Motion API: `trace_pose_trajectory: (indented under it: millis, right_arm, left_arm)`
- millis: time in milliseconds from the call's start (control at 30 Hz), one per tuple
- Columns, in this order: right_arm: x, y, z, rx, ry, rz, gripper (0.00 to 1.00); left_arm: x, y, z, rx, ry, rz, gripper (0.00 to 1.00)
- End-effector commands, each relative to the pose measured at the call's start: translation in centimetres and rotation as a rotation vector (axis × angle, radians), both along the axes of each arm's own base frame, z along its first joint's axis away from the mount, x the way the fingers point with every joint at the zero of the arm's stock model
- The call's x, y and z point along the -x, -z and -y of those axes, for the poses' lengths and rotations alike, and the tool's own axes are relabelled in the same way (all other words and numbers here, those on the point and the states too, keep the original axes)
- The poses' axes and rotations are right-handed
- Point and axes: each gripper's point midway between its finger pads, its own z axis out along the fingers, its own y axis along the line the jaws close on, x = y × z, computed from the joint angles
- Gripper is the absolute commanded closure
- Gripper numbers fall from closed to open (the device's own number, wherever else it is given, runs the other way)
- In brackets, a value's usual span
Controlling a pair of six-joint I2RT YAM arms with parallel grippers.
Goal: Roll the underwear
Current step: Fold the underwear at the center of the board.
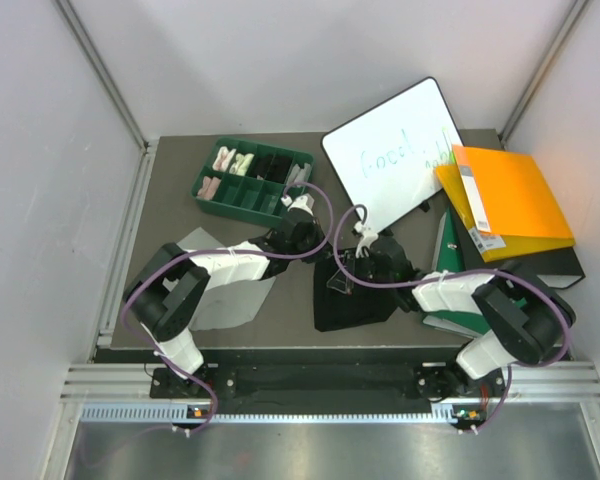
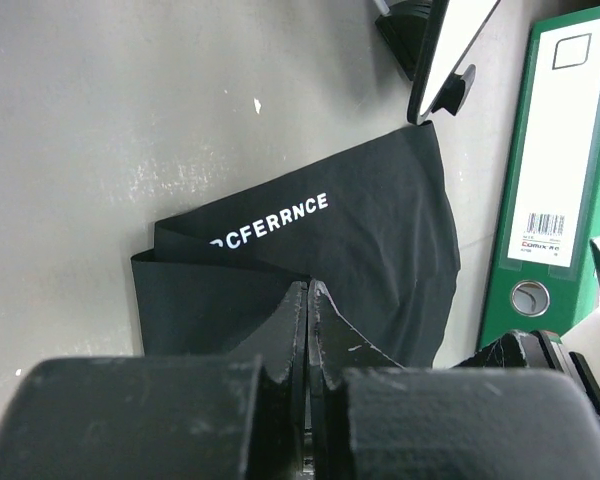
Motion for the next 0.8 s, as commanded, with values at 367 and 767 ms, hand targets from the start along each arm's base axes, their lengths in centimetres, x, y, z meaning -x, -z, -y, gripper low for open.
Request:
trace_pose_trajectory:
  millis: [367, 767]
  right_arm:
    - [-1.4, 0.0, -0.3, 0.055, 0.029, 0.002, 0.72]
    - [-1.5, 0.5, -0.6, 0.069, 0.006, -0.01, 0.68]
  left_arm:
    - [-0.7, -2.8, 0.5, 0.043, -0.003, 0.057, 1.0]
    - [-0.7, -3.0, 0.8, 0.047, 0.005, 0.06, 1.0]
